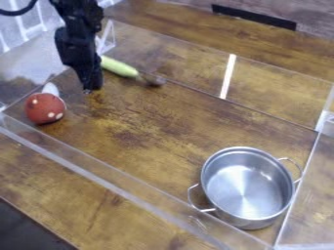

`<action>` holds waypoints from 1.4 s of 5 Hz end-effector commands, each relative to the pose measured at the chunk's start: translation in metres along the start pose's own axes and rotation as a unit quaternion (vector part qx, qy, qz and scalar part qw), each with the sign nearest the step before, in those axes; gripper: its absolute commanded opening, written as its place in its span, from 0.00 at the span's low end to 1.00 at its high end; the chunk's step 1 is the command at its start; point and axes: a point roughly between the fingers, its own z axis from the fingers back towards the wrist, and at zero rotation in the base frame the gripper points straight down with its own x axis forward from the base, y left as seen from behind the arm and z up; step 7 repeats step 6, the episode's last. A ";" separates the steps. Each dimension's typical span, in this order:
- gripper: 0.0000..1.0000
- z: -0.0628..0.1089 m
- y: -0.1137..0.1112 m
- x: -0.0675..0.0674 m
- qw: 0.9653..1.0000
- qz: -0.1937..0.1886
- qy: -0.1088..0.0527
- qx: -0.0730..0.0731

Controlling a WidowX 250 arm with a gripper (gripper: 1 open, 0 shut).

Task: Move the green spoon to the left

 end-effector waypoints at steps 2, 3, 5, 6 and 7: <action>0.00 0.024 -0.009 -0.028 1.000 -0.001 0.015 -0.017; 0.00 0.026 -0.009 -0.031 1.000 -0.012 0.023 -0.013; 0.00 0.036 -0.022 -0.035 1.000 0.002 0.030 -0.006; 0.00 0.031 -0.024 -0.032 0.999 0.009 0.031 -0.002; 0.00 0.031 -0.024 -0.032 0.999 0.009 0.031 -0.002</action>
